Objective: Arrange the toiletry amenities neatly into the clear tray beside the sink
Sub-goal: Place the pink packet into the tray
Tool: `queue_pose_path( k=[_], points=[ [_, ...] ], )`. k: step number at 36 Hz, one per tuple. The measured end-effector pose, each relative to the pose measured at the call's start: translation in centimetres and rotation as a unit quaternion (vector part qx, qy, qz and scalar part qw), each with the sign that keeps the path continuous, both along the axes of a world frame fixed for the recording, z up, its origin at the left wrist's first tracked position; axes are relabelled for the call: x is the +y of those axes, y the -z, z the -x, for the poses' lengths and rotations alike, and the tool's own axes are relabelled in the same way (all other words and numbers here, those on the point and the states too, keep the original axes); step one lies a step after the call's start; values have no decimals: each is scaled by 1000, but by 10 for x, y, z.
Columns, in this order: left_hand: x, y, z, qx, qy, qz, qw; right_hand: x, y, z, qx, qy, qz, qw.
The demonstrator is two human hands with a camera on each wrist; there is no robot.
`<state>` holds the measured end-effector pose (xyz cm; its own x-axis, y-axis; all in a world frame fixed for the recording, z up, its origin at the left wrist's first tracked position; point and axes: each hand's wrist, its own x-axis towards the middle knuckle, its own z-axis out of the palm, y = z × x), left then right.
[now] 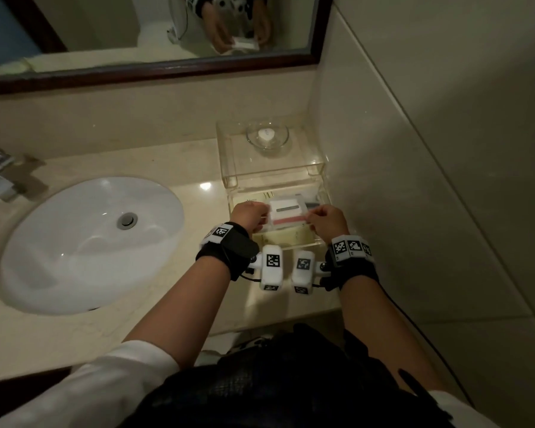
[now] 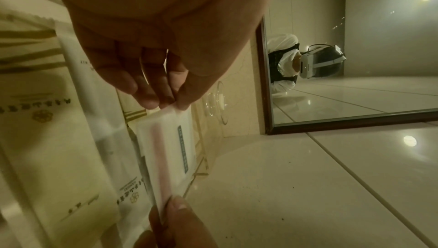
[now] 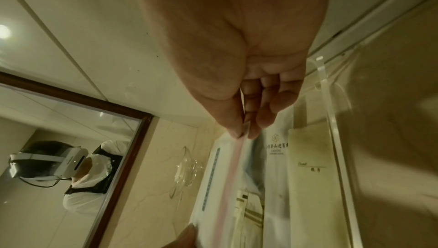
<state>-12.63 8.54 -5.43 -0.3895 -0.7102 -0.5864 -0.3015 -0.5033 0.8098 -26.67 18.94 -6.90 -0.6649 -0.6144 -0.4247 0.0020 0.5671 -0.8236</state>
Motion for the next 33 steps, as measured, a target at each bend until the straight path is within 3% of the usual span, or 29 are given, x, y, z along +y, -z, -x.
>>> queue_pose_path(
  k=[15, 22, 33],
  points=[
    [-19, 10, 24, -42, -10, 30, 999, -18, 4, 12, 55, 30, -16, 998],
    [-26, 17, 40, -45, -12, 44, 998, -24, 3, 24, 130, -11, -36, 991],
    [-31, 32, 54, -76, -23, 73, 994, -26, 7, 34, 159, -55, -75, 983]
  ],
)
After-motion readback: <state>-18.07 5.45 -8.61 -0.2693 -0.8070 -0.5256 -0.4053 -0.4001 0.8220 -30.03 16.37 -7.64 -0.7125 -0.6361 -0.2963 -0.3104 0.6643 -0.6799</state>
